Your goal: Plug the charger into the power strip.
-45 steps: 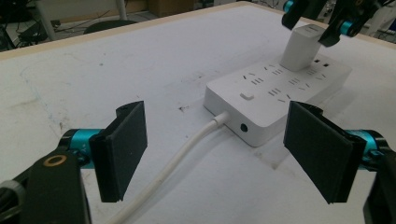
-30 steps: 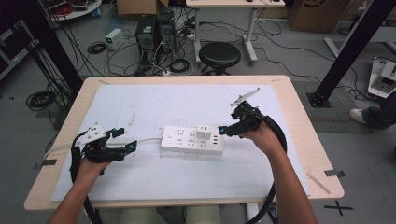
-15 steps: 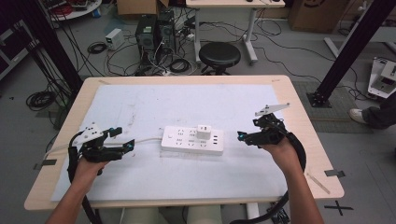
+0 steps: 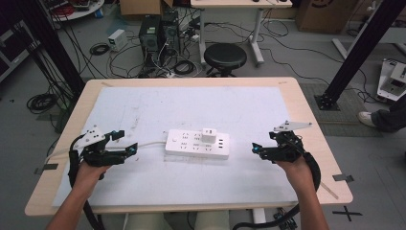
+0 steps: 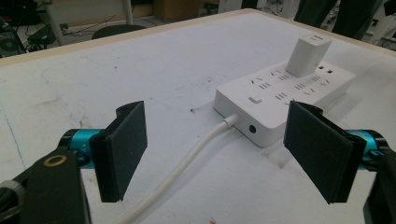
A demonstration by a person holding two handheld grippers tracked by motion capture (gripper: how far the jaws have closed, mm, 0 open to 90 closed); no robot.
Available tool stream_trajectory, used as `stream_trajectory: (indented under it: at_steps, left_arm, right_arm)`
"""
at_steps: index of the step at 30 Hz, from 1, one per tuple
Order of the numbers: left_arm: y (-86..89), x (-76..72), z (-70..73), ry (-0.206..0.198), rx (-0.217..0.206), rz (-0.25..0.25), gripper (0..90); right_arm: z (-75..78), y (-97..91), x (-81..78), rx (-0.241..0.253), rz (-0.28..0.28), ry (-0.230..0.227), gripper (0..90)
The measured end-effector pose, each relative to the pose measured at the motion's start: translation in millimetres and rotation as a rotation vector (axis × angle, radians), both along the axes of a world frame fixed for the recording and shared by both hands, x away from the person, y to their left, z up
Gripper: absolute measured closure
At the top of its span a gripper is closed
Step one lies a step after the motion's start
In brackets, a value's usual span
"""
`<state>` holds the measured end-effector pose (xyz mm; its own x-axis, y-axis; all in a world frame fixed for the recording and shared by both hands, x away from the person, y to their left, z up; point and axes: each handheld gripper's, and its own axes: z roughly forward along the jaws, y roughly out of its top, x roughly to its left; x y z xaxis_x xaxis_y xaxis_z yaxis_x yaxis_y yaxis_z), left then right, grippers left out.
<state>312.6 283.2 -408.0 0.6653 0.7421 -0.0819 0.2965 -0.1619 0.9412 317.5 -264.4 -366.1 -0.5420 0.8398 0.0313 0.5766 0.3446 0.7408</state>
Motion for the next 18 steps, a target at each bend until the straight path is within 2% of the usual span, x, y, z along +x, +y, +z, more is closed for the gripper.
stream_trajectory:
  at_steps: [18]
  left_arm:
    - [2.1,0.7,-4.6,0.013,0.000,0.005,21.6]
  right_arm:
    - [-9.8,-1.1,-2.5,0.009,-0.011,0.010,21.4]
